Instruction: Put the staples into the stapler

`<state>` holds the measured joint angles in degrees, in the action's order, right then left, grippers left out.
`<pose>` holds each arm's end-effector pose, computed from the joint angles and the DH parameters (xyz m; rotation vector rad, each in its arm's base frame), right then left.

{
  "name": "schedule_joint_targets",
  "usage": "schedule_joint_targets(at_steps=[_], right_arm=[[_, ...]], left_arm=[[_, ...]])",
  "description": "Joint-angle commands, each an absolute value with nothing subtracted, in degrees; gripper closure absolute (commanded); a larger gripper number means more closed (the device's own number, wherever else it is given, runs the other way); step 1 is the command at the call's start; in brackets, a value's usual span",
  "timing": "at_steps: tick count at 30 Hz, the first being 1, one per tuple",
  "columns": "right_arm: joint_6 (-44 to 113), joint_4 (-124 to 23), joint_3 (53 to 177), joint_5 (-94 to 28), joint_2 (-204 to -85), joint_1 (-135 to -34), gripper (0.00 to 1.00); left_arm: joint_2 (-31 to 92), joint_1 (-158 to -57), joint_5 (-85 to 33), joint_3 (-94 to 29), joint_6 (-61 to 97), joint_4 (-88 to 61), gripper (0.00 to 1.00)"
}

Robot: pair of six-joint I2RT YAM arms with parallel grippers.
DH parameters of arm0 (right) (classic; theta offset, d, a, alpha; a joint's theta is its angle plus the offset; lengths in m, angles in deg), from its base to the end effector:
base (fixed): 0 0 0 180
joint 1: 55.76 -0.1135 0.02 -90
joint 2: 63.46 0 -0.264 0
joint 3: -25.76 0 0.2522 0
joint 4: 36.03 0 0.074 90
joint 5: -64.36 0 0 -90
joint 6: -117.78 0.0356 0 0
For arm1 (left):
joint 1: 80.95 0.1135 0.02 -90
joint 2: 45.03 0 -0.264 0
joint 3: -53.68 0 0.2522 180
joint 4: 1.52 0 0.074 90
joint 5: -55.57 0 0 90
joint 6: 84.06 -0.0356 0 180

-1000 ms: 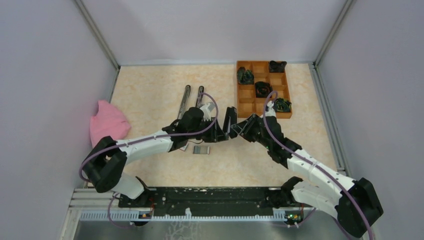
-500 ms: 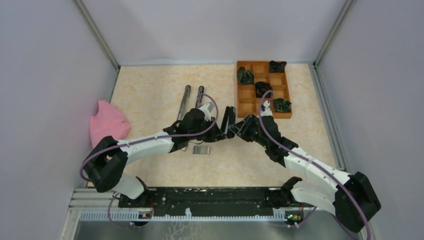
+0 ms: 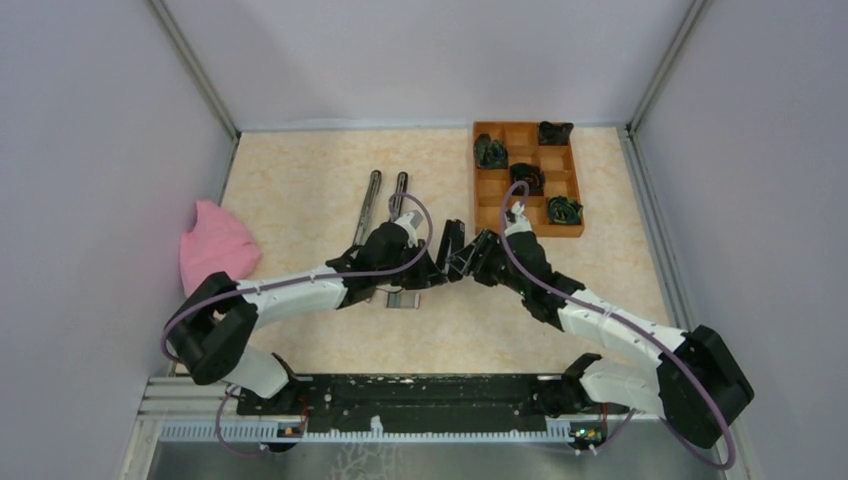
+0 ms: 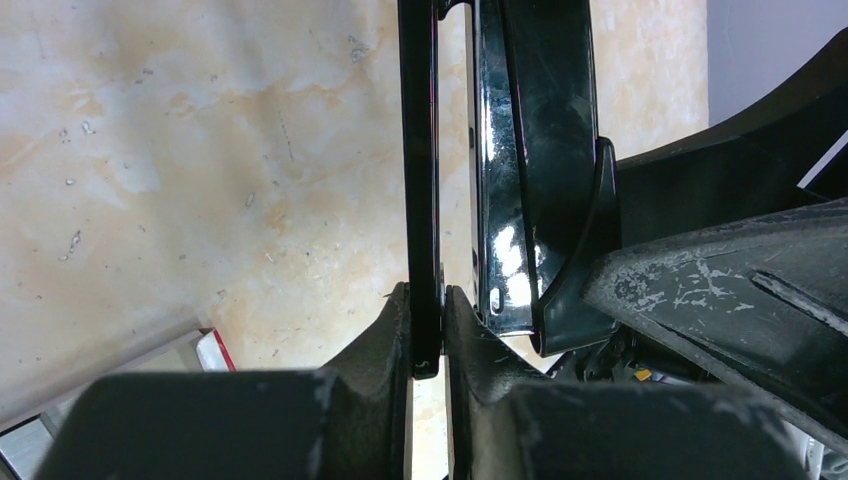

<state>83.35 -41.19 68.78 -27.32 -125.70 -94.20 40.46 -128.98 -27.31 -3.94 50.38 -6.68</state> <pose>0.1834 0.1469 0.2189 0.3023 2.1448 1.0430 0.2066 -0.2363 0.1992 0.1523 2.3369 -1.0179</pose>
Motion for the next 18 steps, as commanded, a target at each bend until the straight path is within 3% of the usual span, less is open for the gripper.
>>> schedule_joint_targets(at_steps=[1,18], right_arm=[[81.99,-37.0,71.31,-27.92,-126.39,-96.18,0.5],[81.47,-33.55,70.38,-25.9,-129.58,-98.14,0.56]], left_arm=[[37.95,-129.04,-29.56,-3.53,53.08,-1.13,1.0],[34.55,-128.46,-29.81,-0.6,55.73,1.56,1.0]])
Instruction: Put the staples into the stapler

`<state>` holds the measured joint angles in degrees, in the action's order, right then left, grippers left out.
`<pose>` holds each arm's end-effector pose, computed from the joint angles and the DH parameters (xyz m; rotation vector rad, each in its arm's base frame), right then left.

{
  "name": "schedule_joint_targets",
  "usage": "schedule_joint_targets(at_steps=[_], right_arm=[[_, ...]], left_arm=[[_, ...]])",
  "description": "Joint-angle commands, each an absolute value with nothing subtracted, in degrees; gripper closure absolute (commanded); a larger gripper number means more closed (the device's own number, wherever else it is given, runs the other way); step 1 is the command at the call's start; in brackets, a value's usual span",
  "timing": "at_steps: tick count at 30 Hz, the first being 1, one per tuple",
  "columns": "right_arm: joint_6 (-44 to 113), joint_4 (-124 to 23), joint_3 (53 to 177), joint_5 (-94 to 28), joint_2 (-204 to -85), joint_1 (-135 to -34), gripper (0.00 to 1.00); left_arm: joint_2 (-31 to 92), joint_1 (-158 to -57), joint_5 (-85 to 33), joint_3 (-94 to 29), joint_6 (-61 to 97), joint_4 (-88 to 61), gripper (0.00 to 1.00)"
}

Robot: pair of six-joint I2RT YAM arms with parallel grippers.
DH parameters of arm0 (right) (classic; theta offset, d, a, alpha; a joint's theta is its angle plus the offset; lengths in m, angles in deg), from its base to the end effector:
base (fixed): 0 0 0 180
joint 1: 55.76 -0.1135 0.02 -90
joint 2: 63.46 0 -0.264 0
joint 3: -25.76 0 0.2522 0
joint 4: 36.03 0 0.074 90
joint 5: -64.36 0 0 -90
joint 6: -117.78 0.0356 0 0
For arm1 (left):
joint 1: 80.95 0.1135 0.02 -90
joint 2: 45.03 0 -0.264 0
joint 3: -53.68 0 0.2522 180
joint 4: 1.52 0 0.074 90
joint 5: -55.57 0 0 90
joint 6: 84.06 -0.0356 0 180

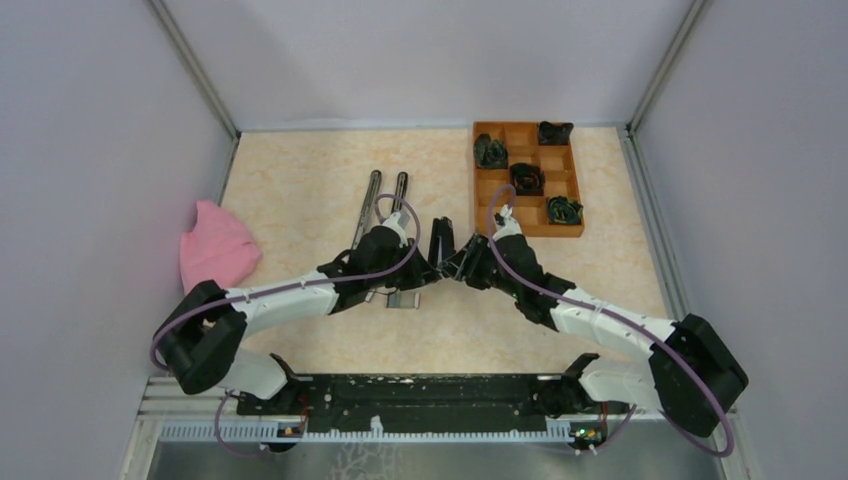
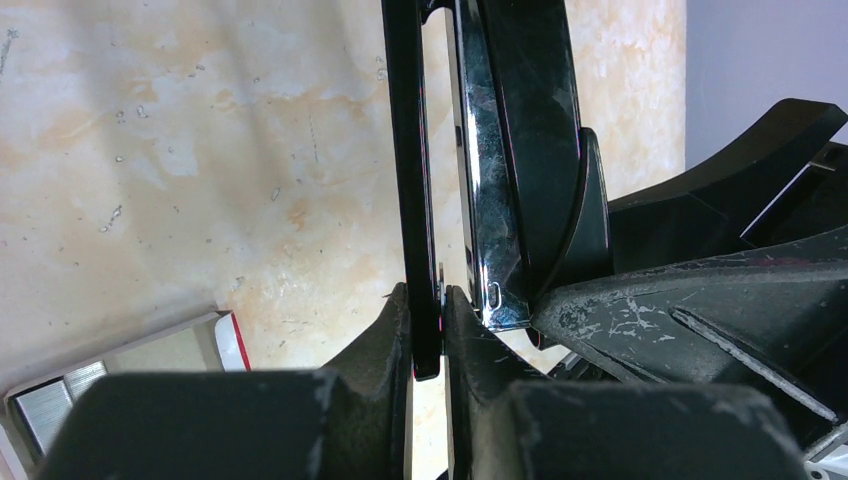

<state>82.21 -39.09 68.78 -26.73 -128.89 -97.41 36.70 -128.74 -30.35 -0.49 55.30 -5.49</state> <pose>0.1806 0.1615 0.2103 0.2306 2.1771 1.0417 0.1990 -0.2231 0.2008 0.0144 2.3157 -1.0262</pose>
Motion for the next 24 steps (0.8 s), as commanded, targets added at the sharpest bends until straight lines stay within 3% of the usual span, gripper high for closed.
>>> schedule_joint_targets(at_steps=[1,5,10,14,24], right_arm=[[81.58,-32.94,70.41,-26.05,-129.97,-98.17,0.56],[82.54,-30.62,70.41,-27.21,-131.78,-98.3,0.6],[82.26,-31.27,70.76,-27.01,-131.76,-98.46,0.85],[80.0,-35.91,71.89,-24.21,-128.25,-98.28,0.98],[72.39,-47.33,78.37,-28.25,-120.46,-89.14,1.0]], left_arm=[[34.59,-128.5,-29.74,-0.48,55.91,1.71,1.0],[34.47,-128.5,-29.42,0.01,56.68,2.65,1.0],[34.25,-128.13,-30.09,0.29,56.66,2.11,1.0],[32.92,-127.13,-32.0,2.73,54.59,1.44,1.0],[26.22,-120.44,-30.42,9.11,50.03,-2.04,1.0]])
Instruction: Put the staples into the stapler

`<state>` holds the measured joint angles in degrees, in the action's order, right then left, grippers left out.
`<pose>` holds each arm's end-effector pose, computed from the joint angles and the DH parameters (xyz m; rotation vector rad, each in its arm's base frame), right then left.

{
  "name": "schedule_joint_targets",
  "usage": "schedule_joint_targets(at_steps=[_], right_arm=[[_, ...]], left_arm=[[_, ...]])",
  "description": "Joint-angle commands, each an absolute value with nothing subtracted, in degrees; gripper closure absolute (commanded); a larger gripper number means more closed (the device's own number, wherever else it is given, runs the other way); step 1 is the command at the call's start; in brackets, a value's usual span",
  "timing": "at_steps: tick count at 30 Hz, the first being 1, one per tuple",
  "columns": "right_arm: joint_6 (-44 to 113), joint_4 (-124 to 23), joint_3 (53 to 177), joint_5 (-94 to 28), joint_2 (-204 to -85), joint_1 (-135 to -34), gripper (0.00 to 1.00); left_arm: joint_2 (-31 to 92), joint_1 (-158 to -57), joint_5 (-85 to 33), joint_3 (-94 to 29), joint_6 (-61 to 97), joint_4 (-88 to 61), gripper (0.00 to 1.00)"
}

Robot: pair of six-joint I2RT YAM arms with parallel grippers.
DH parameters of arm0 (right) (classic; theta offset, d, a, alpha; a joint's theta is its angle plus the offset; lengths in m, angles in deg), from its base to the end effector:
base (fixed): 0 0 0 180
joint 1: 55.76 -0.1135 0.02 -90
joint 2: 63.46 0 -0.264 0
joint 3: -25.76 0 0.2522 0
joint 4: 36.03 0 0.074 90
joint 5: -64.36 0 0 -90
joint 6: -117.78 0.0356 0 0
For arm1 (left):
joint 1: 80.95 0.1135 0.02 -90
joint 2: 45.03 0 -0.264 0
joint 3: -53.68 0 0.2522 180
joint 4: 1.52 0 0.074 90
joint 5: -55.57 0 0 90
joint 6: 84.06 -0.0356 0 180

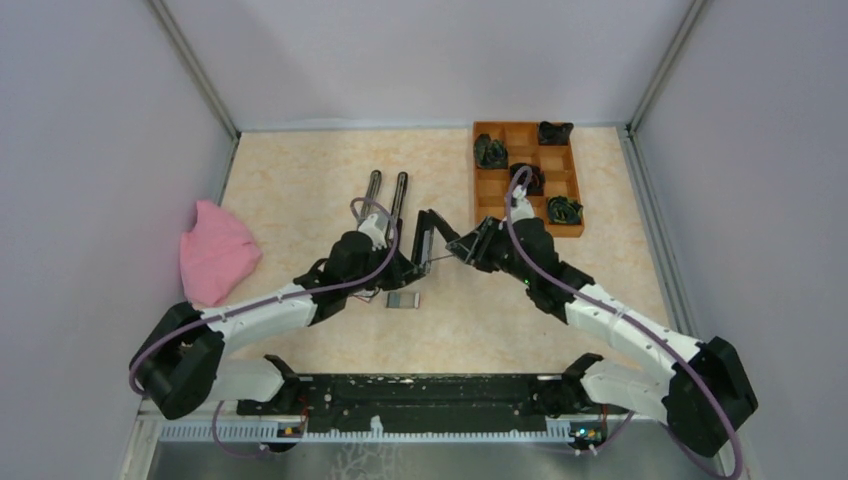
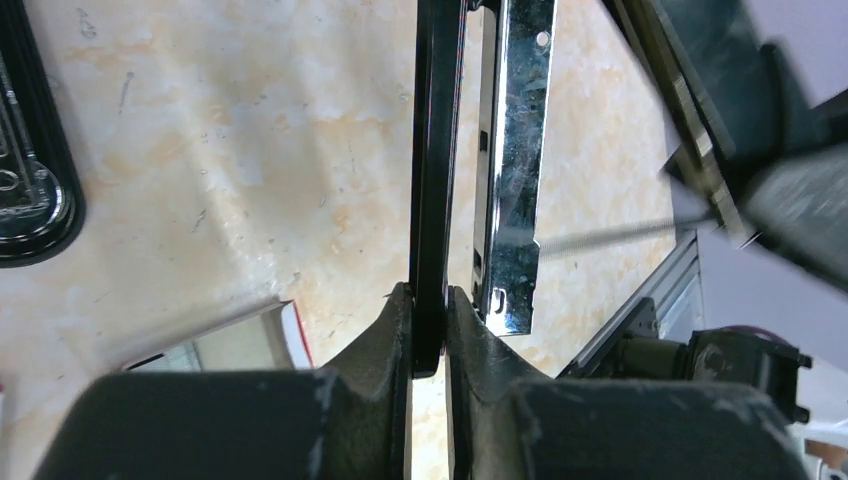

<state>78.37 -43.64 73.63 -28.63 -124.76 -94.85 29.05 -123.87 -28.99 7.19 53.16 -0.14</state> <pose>0.1857 0.1533 0.2472 0.1728 2.0914 1.0549 0.1949 -0.1859 0.2022 -0.0176 2.2038 -1.0445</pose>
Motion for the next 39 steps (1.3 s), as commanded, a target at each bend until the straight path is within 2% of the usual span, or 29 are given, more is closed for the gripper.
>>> schedule_joint_targets(at_steps=[1,8,15,28,33,39], right_arm=[[71.5,-48.45,79.48,-29.16,-120.22,-88.02,1.0],[66.07,-55.3,88.67,-33.79,-122.3,-78.33,1.0],[63.72,-59.58,98.71,-39.23,-130.06,-69.0,1.0],[61.1,-65.33,111.87,-44.08,-148.31,-65.83,0.99],[61.09,-65.03,112.72,-46.09,-151.57,-65.86,0.82],[62.17,-63.77,112.56,-47.29,-151.72,-65.86,0.4]], left_arm=[[25.76,-120.2,-29.95,9.15,49.06,-2.52,1.0],[23.31,-119.89,-20.91,8.89,41.69,-2.42,1.0],[20.89,-120.21,-11.51,9.52,35.92,-1.48,1.0],[17.2,-122.69,3.12,11.67,33.52,8.73,1.0],[17.41,-122.79,4.43,12.4,36.42,12.72,1.0],[17.68,-122.79,1.32,14.86,43.23,18.01,1.0]])
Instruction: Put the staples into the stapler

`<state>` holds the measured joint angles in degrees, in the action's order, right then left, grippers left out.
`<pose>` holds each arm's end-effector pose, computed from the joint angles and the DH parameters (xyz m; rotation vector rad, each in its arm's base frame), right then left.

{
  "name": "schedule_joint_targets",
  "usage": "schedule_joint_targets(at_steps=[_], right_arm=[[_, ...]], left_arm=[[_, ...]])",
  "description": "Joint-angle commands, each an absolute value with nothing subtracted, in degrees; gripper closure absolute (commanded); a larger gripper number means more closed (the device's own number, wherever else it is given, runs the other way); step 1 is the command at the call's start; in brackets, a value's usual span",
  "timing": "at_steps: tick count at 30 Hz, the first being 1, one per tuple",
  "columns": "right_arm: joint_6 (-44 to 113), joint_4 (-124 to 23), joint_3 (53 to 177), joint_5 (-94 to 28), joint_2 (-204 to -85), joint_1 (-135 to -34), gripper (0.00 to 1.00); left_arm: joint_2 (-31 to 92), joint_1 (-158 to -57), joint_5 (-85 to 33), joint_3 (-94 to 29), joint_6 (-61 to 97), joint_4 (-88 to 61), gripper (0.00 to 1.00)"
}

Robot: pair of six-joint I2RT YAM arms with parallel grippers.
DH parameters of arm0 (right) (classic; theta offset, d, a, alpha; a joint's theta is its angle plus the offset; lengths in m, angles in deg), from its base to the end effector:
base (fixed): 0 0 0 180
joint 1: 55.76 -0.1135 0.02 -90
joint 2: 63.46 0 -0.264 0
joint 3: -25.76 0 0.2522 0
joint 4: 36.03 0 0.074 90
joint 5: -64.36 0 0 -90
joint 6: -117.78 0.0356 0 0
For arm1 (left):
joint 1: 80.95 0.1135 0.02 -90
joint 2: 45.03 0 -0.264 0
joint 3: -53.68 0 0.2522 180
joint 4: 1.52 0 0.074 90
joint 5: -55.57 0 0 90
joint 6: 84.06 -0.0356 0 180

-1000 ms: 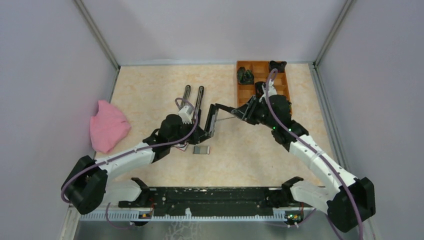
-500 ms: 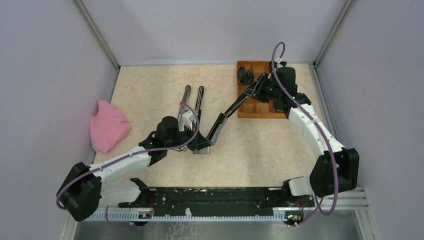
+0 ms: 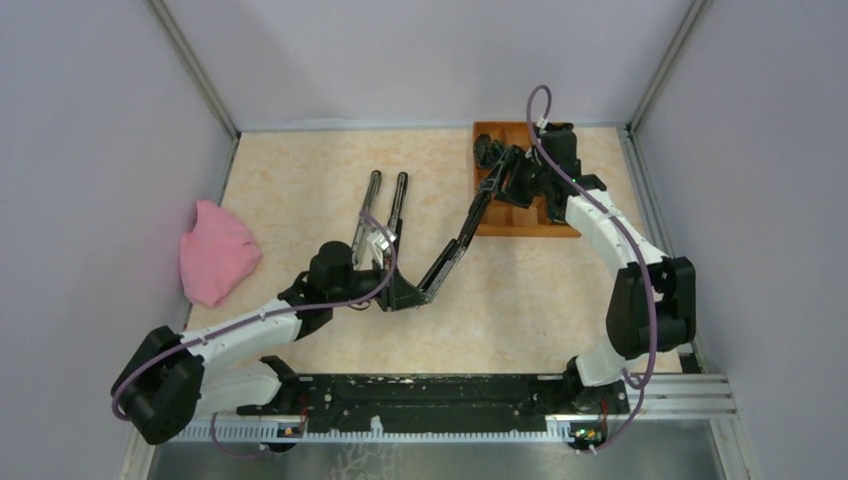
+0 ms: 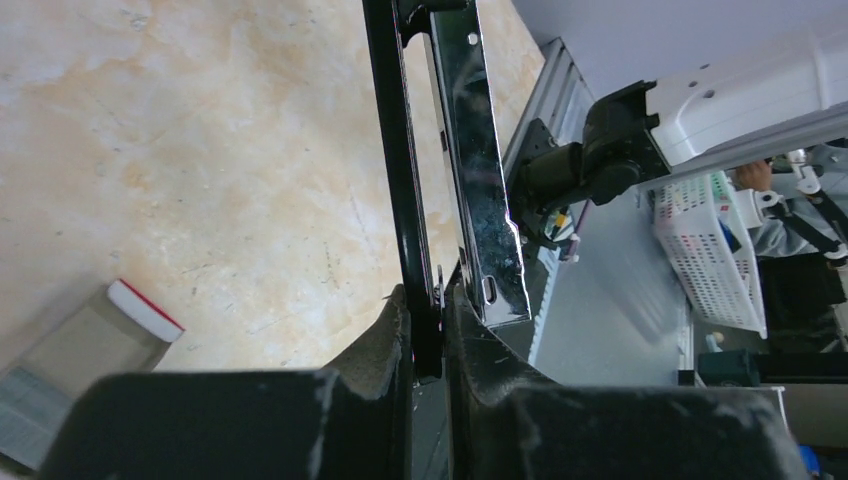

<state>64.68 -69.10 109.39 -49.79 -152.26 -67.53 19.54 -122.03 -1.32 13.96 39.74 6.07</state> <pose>0.3390 0.0855 0.2888 0.2700 2.3191 0.9169 0.1641 -0.1688 0.2151 0.5743 2.0044 -1.3926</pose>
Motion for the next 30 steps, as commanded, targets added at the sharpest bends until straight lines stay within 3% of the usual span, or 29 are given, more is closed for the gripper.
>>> schedule_joint_targets(at_steps=[1,9,17,30], right_arm=[[62.5,-63.42,112.41,-47.23,-151.42,-65.89,0.35],[64.39,-63.82,110.93,-48.39,-146.71,-66.23,0.27],[66.68,-64.72,103.81,-44.97,-141.38,-72.77,0.27],[73.75,-59.58,95.96,-41.81,-143.58,-84.57,0.3]], left_arm=[[17.87,-122.79,0.22,15.33,43.95,19.12,1.0],[18.58,-122.7,-9.63,18.48,49.17,21.5,1.0],[22.4,-122.7,-16.09,18.54,52.82,24.13,1.0],[27.06,-122.7,-17.05,16.42,55.3,27.57,1.0]])
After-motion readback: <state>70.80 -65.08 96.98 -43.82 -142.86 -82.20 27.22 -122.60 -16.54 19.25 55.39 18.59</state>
